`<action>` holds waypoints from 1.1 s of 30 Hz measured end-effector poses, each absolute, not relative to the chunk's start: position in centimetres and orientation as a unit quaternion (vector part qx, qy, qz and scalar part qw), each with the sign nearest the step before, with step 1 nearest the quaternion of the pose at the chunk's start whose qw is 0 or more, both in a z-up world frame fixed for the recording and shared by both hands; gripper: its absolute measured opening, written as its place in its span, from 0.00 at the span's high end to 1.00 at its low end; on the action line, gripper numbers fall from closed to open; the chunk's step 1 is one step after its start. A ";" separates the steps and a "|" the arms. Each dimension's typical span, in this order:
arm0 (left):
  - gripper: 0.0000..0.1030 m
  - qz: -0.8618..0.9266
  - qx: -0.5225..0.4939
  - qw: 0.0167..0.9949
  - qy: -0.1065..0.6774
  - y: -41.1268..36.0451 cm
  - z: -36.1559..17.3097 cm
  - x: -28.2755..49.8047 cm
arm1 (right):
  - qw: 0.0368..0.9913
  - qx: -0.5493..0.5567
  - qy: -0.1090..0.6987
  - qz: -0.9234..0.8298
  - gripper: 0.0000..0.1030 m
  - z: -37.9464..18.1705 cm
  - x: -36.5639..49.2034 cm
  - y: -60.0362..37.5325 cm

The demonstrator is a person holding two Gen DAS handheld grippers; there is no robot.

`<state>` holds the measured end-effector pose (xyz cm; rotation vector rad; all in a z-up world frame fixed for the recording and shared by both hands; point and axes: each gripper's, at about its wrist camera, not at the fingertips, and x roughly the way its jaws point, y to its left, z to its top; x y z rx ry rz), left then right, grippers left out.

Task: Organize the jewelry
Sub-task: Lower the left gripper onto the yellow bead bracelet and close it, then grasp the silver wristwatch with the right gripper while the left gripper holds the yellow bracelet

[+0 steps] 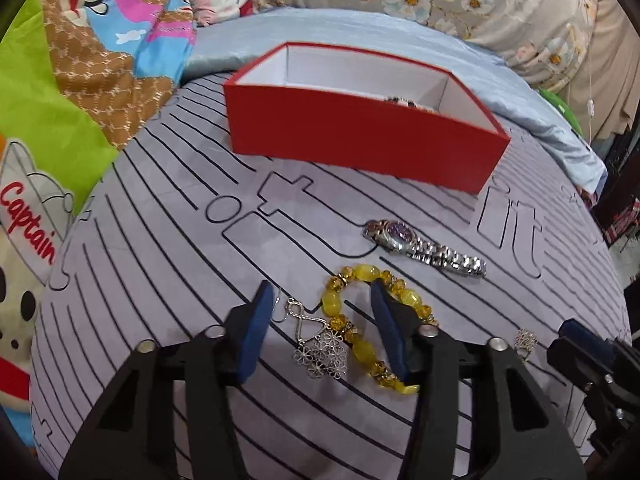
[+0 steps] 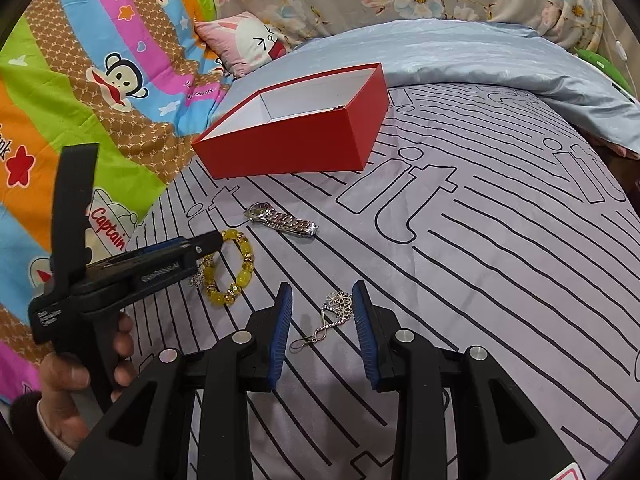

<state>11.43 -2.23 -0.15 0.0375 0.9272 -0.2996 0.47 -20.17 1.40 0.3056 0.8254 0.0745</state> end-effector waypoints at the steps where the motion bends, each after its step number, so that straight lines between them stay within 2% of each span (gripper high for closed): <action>1: 0.62 -0.142 0.028 0.885 0.442 -2.5 -0.3 11.3 | 0.904 0.148 0.399 0.036 0.70 1.4 0.5 -20.2; 3: 0.66 -0.144 0.043 0.887 0.436 -2.9 -0.3 11.1 | 0.904 0.147 0.399 0.037 0.70 1.5 0.8 -20.1; 5: 0.81 -0.150 0.047 0.887 0.435 -3.1 -0.3 11.0 | 0.905 0.146 0.398 0.039 0.70 1.5 1.1 -20.1; 6: 0.85 -0.152 0.048 0.886 0.435 -3.2 -0.3 11.0 | 0.905 0.146 0.398 0.040 0.70 1.5 1.3 -20.1; 10: 0.91 -0.167 0.035 0.887 0.430 -2.9 0.2 11.1 | 0.905 0.142 0.398 0.045 0.70 1.6 1.9 -19.7; 21: 0.92 -0.227 -0.025 0.887 0.403 -1.5 4.3 7.5 | 0.910 0.106 0.394 0.079 0.70 2.4 5.4 -17.6; 33: 0.91 -0.216 -0.057 0.873 0.434 1.8 2.4 4.9 | 0.901 0.059 0.415 0.114 0.70 1.3 10.9 -14.8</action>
